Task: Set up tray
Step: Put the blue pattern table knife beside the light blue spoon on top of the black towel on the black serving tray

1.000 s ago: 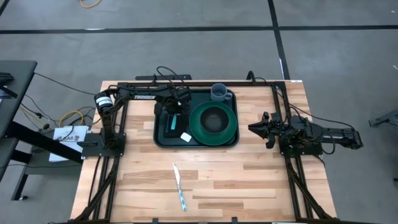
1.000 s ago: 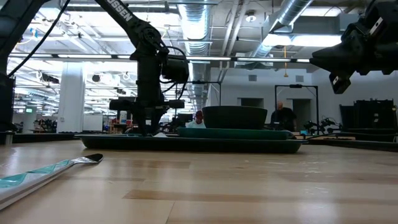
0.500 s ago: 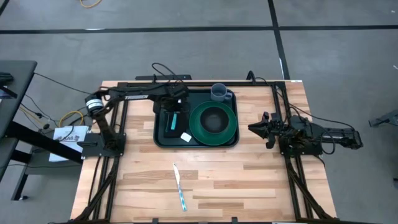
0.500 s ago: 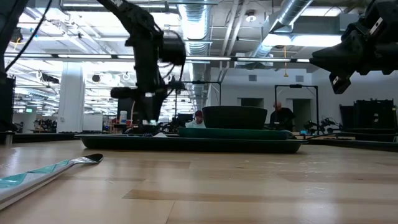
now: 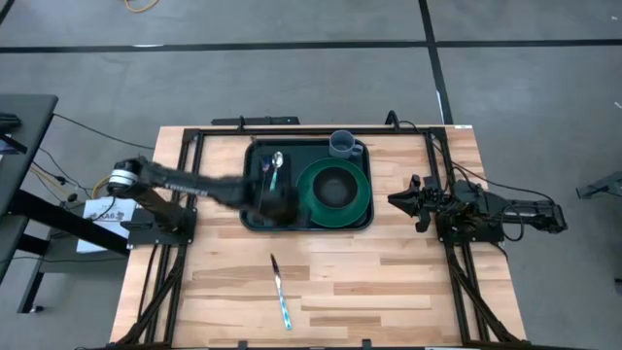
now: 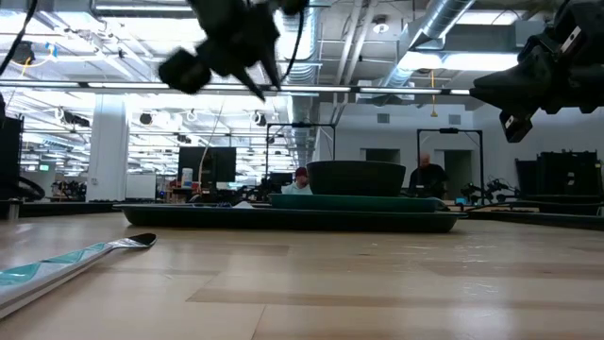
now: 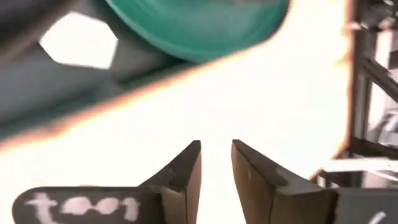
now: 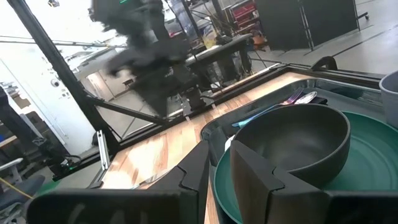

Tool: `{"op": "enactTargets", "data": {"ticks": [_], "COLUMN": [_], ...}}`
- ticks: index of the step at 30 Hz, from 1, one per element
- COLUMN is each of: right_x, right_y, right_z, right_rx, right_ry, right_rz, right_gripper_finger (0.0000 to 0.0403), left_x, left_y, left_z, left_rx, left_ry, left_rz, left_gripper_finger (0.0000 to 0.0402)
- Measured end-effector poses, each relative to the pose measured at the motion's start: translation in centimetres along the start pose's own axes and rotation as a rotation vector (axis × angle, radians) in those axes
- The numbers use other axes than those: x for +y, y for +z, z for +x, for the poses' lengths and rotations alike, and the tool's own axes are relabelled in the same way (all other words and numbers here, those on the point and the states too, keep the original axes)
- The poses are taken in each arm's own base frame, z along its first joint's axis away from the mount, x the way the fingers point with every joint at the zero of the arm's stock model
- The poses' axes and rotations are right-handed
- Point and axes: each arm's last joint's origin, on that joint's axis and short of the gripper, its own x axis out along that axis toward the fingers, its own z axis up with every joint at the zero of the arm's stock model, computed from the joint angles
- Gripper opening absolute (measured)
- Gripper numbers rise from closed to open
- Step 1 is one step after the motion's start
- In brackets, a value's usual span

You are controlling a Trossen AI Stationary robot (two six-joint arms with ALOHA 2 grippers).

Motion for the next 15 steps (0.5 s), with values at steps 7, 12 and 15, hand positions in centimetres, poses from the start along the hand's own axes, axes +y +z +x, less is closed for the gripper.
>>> {"op": "enactTargets", "data": {"ticks": [7, 12, 15], "right_x": [0.0, 0.0, 0.0], "right_y": [0.0, 0.0, 0.0], "right_z": [0.0, 0.0, 0.0], "right_rx": [0.0, 0.0, 0.0], "right_ry": [0.0, 0.0, 0.0], "right_rz": [0.0, 0.0, 0.0], "right_gripper_finger": [0.0059, 0.0059, 0.0059], "left_x": [-0.8, 0.0, 0.4], "left_y": [-9.7, -14.5, -16.6], "left_z": [0.0, -0.2, 0.7], "left_rx": [-0.012, -0.073, -0.06], "left_ry": [-0.022, -0.03, -0.026], "left_rz": [-0.158, -0.275, -0.335], "left_gripper_finger": [0.0075, 0.0075, 0.0075]}}
